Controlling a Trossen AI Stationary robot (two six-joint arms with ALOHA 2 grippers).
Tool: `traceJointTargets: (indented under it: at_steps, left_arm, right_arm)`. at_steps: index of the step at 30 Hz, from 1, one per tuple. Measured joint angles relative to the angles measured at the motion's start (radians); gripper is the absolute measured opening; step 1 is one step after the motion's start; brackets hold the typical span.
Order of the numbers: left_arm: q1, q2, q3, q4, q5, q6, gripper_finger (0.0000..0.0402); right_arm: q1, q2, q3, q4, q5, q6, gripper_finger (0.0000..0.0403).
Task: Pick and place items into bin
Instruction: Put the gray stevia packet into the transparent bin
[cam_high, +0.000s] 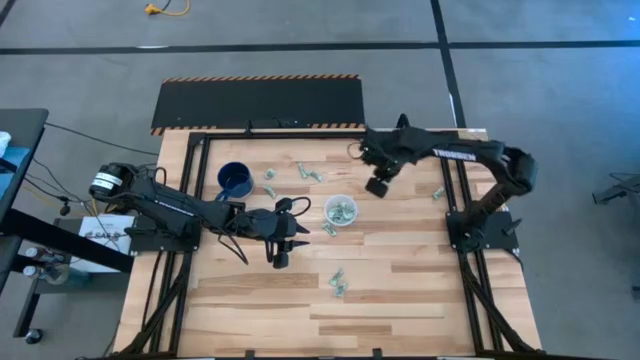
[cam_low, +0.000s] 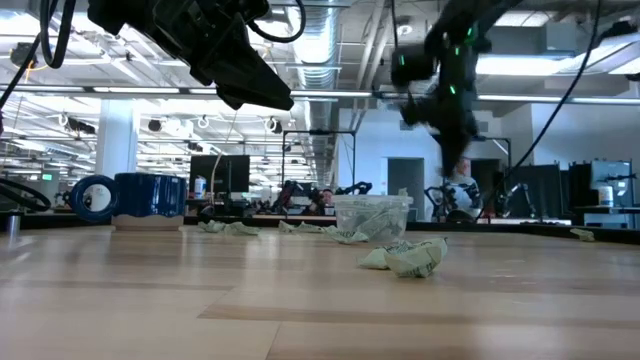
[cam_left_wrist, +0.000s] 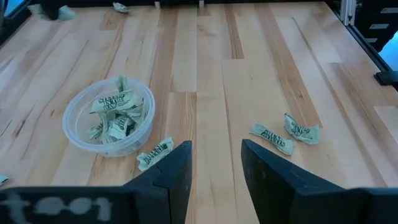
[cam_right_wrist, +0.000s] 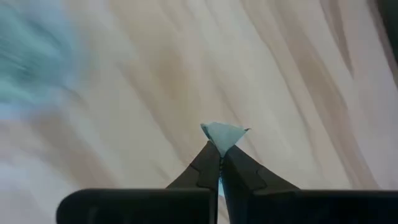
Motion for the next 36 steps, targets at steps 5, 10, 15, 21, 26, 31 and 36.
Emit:
traceJointTargets:
  at_steps: [5, 10, 15, 21, 26, 31, 36]
  left_arm:
    - [0.0, 0.0, 0.0, -0.002, 0.01, -0.019, 0.013]
    - [-0.001, 0.0, 0.0, -0.008, 0.013, -0.027, 0.013]
    - [-0.001, 0.0, 0.0, -0.008, 0.013, -0.027, 0.013]
    - [-0.001, 0.0, 0.0, -0.008, 0.013, -0.028, 0.013]
    - [-0.001, 0.0, 0.0, -0.008, 0.013, -0.035, 0.013]
    - [-0.001, 0.0, 0.0, -0.008, 0.013, -0.035, 0.013]
    - [-0.001, 0.0, 0.0, -0.009, 0.013, -0.035, 0.013]
  right_arm:
    - [0.167, -0.052, 0.0, 0.233, -0.082, 0.035, 0.0002]
    - [0.289, -0.023, 0.0, 0.366, -0.086, 0.053, 0.0003]
    - [0.346, 0.05, 0.0, 0.416, -0.085, 0.049, 0.0003]
    - [0.342, 0.117, 0.0, 0.416, -0.081, 0.02, 0.0005]
    - [0.32, 0.124, 0.0, 0.42, -0.082, 0.01, 0.0029]
    - [0.302, 0.113, 0.0, 0.42, -0.082, -0.007, 0.007]
    - [0.296, 0.113, 0.0, 0.399, -0.082, -0.007, 0.0108]
